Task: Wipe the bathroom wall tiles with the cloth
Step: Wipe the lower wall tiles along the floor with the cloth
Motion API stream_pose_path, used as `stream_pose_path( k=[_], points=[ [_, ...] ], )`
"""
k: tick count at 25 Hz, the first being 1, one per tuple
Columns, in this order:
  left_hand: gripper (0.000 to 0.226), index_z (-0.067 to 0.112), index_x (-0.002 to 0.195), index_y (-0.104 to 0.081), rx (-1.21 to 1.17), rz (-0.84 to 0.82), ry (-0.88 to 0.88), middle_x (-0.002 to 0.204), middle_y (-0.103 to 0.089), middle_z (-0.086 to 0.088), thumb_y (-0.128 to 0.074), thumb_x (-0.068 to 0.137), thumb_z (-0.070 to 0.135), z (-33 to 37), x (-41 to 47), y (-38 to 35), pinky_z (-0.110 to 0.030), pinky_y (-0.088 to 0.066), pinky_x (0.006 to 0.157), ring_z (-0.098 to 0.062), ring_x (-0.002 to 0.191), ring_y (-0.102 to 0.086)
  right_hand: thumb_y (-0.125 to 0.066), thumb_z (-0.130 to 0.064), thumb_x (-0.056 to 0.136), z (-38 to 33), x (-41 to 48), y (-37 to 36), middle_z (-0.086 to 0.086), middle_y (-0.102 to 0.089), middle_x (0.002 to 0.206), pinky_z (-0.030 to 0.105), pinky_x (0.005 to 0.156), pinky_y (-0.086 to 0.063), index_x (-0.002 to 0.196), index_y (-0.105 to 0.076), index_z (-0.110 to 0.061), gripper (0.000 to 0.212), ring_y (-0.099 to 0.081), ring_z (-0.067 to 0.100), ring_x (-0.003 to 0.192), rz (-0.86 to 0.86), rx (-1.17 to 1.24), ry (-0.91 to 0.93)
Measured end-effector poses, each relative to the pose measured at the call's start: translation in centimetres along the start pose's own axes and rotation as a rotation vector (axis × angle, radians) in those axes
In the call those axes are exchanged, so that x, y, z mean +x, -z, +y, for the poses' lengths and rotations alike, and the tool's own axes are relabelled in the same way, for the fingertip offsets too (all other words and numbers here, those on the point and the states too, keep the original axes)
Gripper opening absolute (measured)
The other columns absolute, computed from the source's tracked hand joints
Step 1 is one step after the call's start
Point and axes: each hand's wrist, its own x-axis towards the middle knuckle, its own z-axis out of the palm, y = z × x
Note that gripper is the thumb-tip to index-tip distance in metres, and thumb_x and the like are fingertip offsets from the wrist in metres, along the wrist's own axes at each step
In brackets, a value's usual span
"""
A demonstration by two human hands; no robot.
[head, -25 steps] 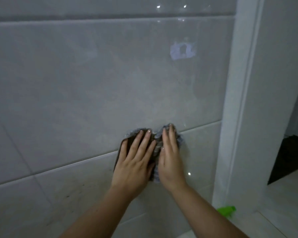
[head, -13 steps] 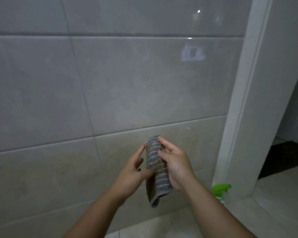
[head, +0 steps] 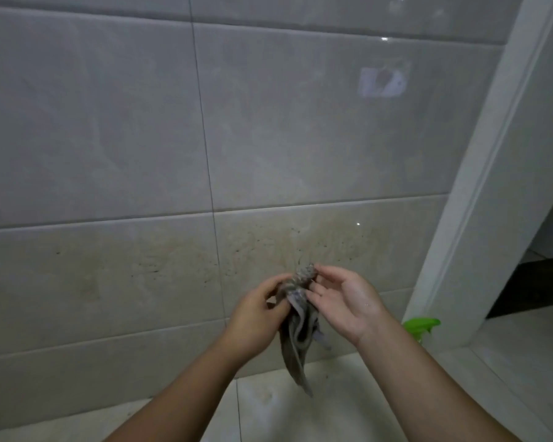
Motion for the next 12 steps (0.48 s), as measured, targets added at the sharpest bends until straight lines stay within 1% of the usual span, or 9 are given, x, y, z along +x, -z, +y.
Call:
stream_pose_path(
  k=[1,2,3,4,5,7,8,10,12],
  points=[
    [0.024,0.023,0.121,-0.065,-0.09,0.037,0.079,0.102,-0.075,0.001,-0.056,0.099,0.016,0.0,0.0,0.4,-0.037,-0.061,0.078,-0.018,0.088,-0.073,-0.038,0.003,0.098,0.2,0.3,0.1,0.026,-0.048,0.132,0.044,0.102,-0.042,0.13,-0.047,0.003,0.033,-0.049,0.036,0.124,0.01,-0.029,0.002],
    [0.021,0.02,0.117,-0.067,-0.178,0.068,0.165,0.099,-0.076,-0.001,-0.054,0.101,0.018,0.0,0.0,0.9,-0.033,-0.06,0.071,-0.02,0.085,-0.073,-0.037,0.004,0.098,0.4,0.6,0.3,0.027,-0.039,0.143,0.043,0.105,-0.04,0.14,-0.041,-0.001,0.043,-0.045,0.038,0.129,0.022,-0.082,0.011],
    [0.021,0.018,0.115,-0.068,-0.262,0.094,0.244,0.098,-0.076,-0.003,-0.051,0.102,0.02,-0.2,0.1,1.4,-0.03,-0.057,0.065,-0.021,0.081,-0.073,-0.038,0.003,0.099,0.7,0.9,0.4,0.026,-0.034,0.147,0.041,0.104,-0.042,0.144,-0.039,-0.005,0.046,-0.046,0.038,0.128,0.042,-0.189,0.022],
    [0.023,0.016,0.114,-0.069,-0.342,0.118,0.318,0.097,-0.075,-0.006,-0.05,0.103,0.022,-0.5,0.1,1.9,-0.028,-0.054,0.061,-0.021,0.077,-0.07,-0.04,0.002,0.098,1.0,1.2,0.6,0.024,-0.036,0.146,0.037,0.098,-0.046,0.143,-0.043,-0.007,0.045,-0.05,0.037,0.122,0.071,-0.347,0.025],
    [0.026,0.012,0.115,-0.068,-0.424,0.143,0.384,0.096,-0.073,-0.008,-0.049,0.103,0.025,-0.8,0.2,2.3,-0.025,-0.05,0.057,-0.02,0.073,-0.065,-0.045,-0.002,0.098,1.2,1.1,0.6,0.02,-0.044,0.142,0.035,0.089,-0.05,0.138,-0.049,-0.009,0.041,-0.055,0.034,0.115,0.1,-0.519,0.021],
    [0.033,0.005,0.117,-0.066,-0.589,0.196,0.487,0.092,-0.067,-0.012,-0.046,0.104,0.027,-1.0,0.2,3.1,-0.022,-0.047,0.051,-0.017,0.067,-0.058,-0.057,-0.015,0.095,1.8,0.4,0.4,0.01,-0.061,0.121,0.03,0.075,-0.05,0.123,-0.059,-0.015,0.028,-0.06,0.023,0.098,0.114,-0.802,-0.024],
    [0.035,0.002,0.116,-0.065,-0.668,0.208,0.517,0.09,-0.068,-0.012,-0.042,0.104,0.026,-1.0,0.2,3.4,-0.022,-0.049,0.047,-0.017,0.064,-0.061,-0.062,-0.023,0.092,1.9,-0.1,0.2,0.005,-0.063,0.113,0.029,0.073,-0.048,0.118,-0.061,-0.019,0.026,-0.06,0.018,0.094,0.079,-0.894,-0.061],
    [0.041,-0.002,0.116,-0.064,-0.801,0.193,0.538,0.091,-0.073,-0.015,-0.036,0.106,0.026,-0.6,-0.2,3.9,-0.026,-0.056,0.048,-0.021,0.065,-0.071,-0.071,-0.032,0.085,2.3,-0.9,-0.4,-0.006,-0.061,0.111,0.029,0.076,-0.047,0.121,-0.056,-0.032,0.04,-0.056,0.012,0.097,-0.089,-0.985,-0.119],
    [0.043,-0.002,0.114,-0.064,-0.805,0.152,0.544,0.092,-0.074,-0.018,-0.035,0.106,0.027,-0.2,-0.6,4.1,-0.027,-0.057,0.05,-0.021,0.064,-0.072,-0.076,-0.027,0.08,3.0,-1.2,-1.2,-0.016,-0.056,0.111,0.024,0.074,-0.047,0.128,-0.046,-0.044,0.059,-0.055,0.006,0.1,-0.22,-1.056,-0.068]
  ],
)
